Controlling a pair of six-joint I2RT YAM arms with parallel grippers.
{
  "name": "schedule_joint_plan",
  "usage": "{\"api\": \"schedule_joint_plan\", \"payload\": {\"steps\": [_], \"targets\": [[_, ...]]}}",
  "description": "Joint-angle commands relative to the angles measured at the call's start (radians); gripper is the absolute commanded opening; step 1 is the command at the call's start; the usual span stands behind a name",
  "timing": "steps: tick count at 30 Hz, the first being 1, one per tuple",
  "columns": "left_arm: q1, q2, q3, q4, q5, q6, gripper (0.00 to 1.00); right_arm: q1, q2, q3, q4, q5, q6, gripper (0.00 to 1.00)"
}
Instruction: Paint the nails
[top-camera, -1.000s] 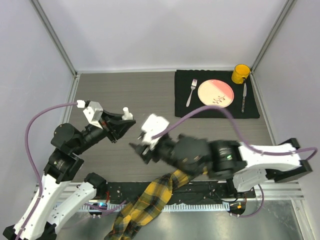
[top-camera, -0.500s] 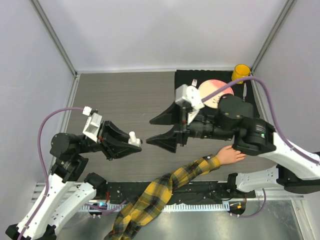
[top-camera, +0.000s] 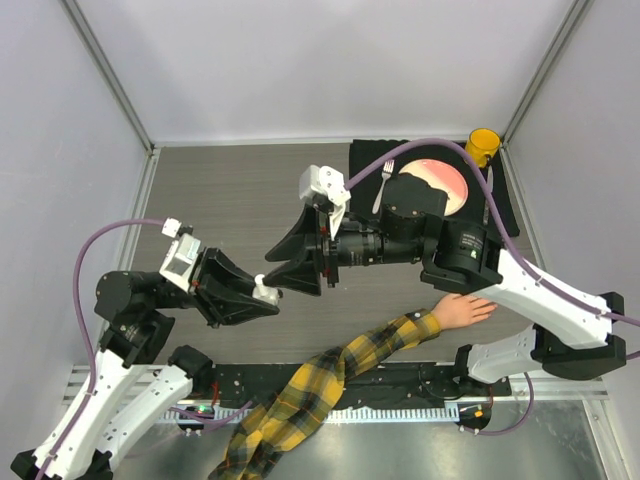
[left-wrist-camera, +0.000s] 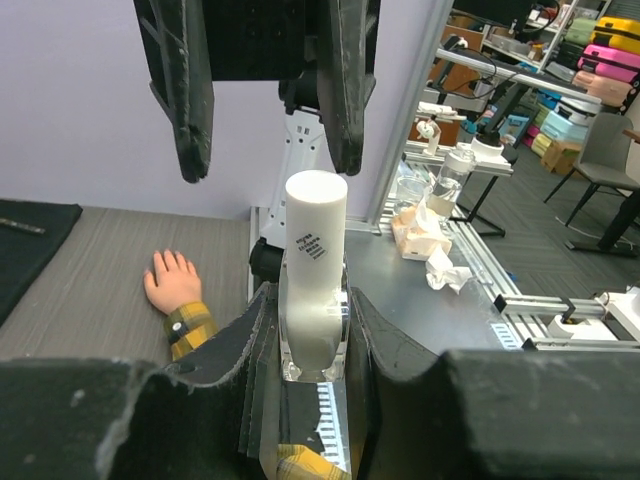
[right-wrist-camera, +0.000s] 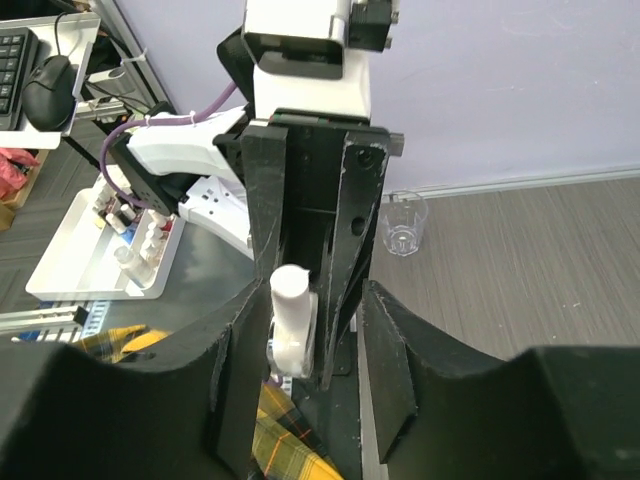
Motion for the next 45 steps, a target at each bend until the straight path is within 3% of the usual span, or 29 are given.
{"api": "schedule_joint_plan", "payload": {"steps": [1, 8, 22, 27, 30, 31, 33, 35, 37, 39, 40, 45], "targets": [[0.001, -0.004, 0.047, -0.081, -0.009, 0.081, 0.0, -0.004, 0.032, 0.071, -0.021, 0.013, 0.006, 0.48], [0.001, 0.01, 0.064, -0.149, -0.018, 0.138, 0.0, -0.004, 0.05, 0.093, -0.071, 0.013, -0.009, 0.56], [0.001, 0.019, 0.078, -0.187, -0.004, 0.17, 0.0, -0.003, 0.078, 0.091, -0.082, -0.022, -0.021, 0.47], [0.001, 0.022, 0.088, -0.225, -0.001, 0.2, 0.0, -0.006, 0.078, 0.086, -0.084, -0.032, -0.029, 0.38], [0.001, 0.025, 0.091, -0.238, -0.003, 0.214, 0.0, -0.004, 0.075, 0.08, -0.084, -0.042, -0.032, 0.16], [0.001, 0.025, 0.091, -0.244, -0.006, 0.22, 0.0, -0.004, 0.075, 0.082, -0.084, -0.041, -0.031, 0.0], [0.001, 0.027, 0.099, -0.282, -0.019, 0.242, 0.0, -0.004, 0.07, 0.073, -0.082, -0.039, -0.034, 0.0], [0.001, 0.019, 0.113, -0.374, -0.097, 0.301, 0.22, -0.004, 0.058, 0.062, -0.076, 0.028, -0.037, 0.0], [0.001, -0.004, 0.143, -0.466, -0.241, 0.396, 0.54, -0.004, 0.026, 0.021, -0.049, 0.114, -0.038, 0.0], [0.001, -0.036, 0.171, -0.599, -0.355, 0.458, 0.67, -0.004, -0.01, -0.047, -0.014, 0.276, -0.037, 0.0], [0.001, -0.071, 0.177, -0.638, -0.404, 0.49, 0.87, -0.004, -0.026, -0.074, 0.031, 0.33, -0.035, 0.0], [0.001, -0.2, 0.208, -0.81, -0.838, 0.541, 0.92, -0.004, -0.154, -0.373, 0.253, 0.719, -0.021, 0.0]]}}
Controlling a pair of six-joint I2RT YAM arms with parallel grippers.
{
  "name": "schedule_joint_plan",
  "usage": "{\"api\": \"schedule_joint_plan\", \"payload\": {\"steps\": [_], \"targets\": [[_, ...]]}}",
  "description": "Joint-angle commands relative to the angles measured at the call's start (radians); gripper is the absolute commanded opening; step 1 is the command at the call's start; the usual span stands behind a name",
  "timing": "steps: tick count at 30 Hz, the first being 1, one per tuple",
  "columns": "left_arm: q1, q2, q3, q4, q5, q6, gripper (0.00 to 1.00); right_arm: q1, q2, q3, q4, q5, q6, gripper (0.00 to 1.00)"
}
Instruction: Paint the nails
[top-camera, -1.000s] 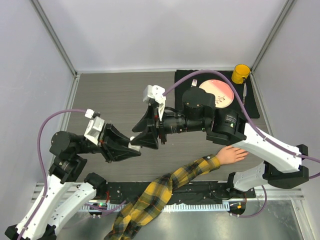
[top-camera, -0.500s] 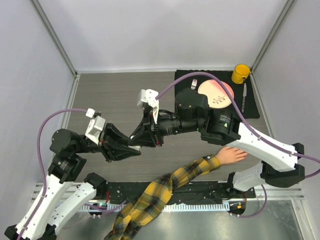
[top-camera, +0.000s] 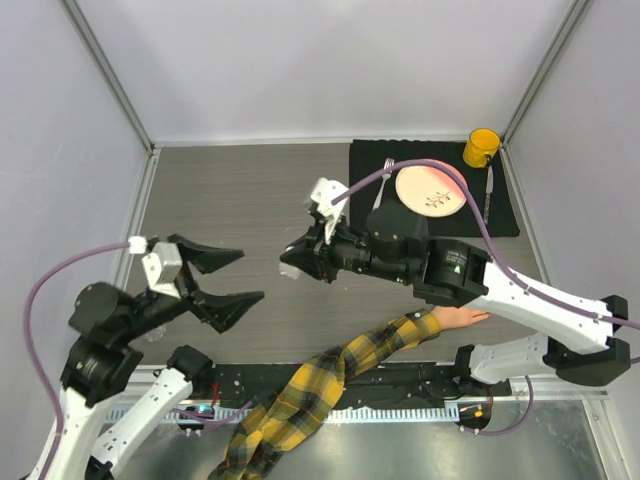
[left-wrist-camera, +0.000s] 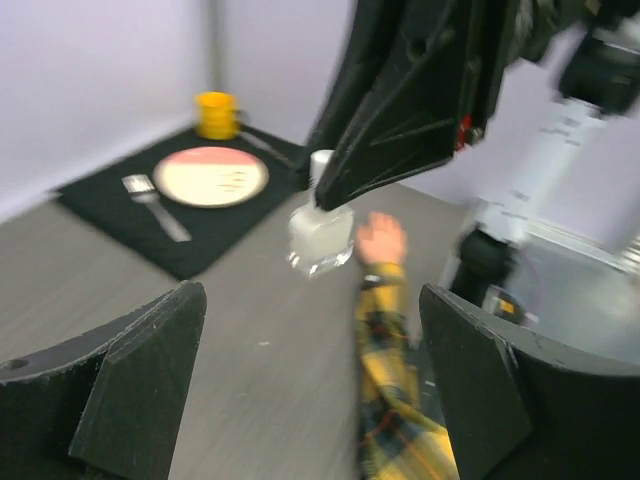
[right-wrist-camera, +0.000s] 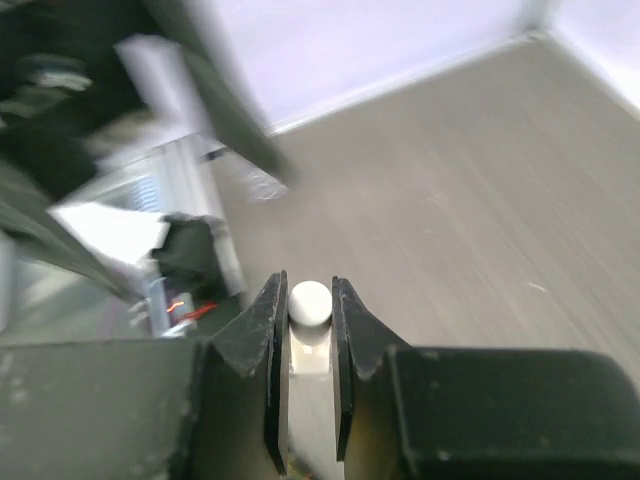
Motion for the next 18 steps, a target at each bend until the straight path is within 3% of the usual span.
{"api": "schedule_joint_plan", "payload": {"steps": [1, 3, 4, 8, 11, 15, 18], "targets": [[0.001, -0.113, 0.051, -0.178, -0.421, 0.078, 0.94, -0.002, -0.124, -0.239, 0.373, 0.424, 0.005, 0.0], [0.001, -0.184, 0.043, -0.186, -0.488, 0.064, 0.94, -0.008, -0.155, -0.432, 0.52, 0.595, 0.009, 0.0], [-0.001, -0.202, 0.042, -0.183, -0.492, 0.057, 0.95, -0.017, -0.156, -0.489, 0.656, 0.619, 0.008, 0.0], [0.001, -0.259, 0.029, -0.202, -0.503, 0.017, 0.96, -0.106, -0.082, -0.687, 0.886, 0.664, 0.018, 0.0], [0.001, -0.27, 0.029, -0.233, -0.489, -0.011, 0.95, -0.209, 0.029, -0.73, 0.964, 0.661, 0.107, 0.0], [-0.001, -0.303, 0.023, -0.238, -0.482, -0.041, 0.94, -0.257, 0.17, -0.81, 1.24, 0.656, 0.031, 0.0], [0.001, -0.322, 0.011, -0.222, -0.483, -0.069, 0.94, -0.306, 0.3, -0.787, 1.265, 0.652, 0.052, 0.0]]}}
